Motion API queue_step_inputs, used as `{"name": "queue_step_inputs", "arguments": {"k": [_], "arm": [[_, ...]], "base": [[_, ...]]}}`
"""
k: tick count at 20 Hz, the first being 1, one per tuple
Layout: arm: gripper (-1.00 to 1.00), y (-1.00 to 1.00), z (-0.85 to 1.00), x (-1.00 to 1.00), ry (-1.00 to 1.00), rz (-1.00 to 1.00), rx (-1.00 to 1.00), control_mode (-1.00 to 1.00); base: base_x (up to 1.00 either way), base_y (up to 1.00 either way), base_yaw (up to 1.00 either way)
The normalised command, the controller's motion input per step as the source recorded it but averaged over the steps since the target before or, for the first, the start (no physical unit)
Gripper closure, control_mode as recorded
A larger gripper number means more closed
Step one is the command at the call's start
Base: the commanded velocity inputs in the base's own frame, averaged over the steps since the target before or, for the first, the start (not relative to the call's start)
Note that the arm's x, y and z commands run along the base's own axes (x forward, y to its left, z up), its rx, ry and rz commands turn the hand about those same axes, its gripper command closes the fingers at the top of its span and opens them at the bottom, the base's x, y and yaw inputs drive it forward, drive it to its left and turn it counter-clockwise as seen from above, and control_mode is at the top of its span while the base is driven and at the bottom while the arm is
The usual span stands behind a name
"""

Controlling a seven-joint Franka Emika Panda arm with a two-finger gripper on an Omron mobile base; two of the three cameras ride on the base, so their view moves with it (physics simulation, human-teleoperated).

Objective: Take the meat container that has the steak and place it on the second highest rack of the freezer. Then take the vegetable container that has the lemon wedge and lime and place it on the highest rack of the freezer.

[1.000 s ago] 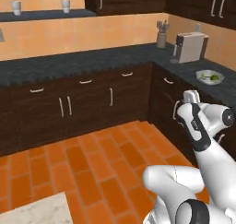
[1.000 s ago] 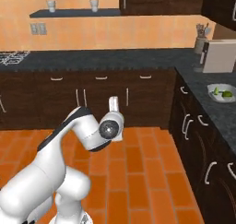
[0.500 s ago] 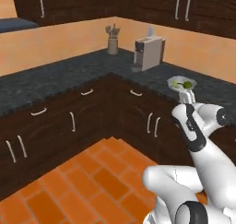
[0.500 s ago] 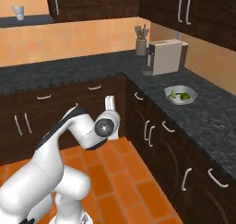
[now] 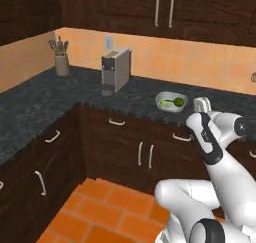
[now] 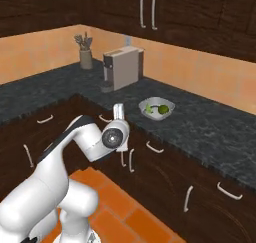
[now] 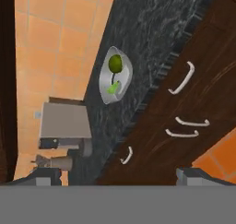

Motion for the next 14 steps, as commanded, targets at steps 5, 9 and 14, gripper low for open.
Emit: {"name": "queue_step_inputs", "arguments": {"k": [5, 9, 14], "arm": [[-1.00, 0.00, 0.00, 0.00, 0.00, 0.00, 0.00, 1.00], [-1.00, 0.00, 0.00, 0.00, 0.00, 0.00, 0.00, 1.00], [-1.00, 0.00, 0.00, 0.00, 0.00, 0.00, 0.00, 1.00]], "base": [[0.88, 0.22, -0.58], [0.93, 0.31, -0.48], [0.57, 0.53, -0.32]]}}
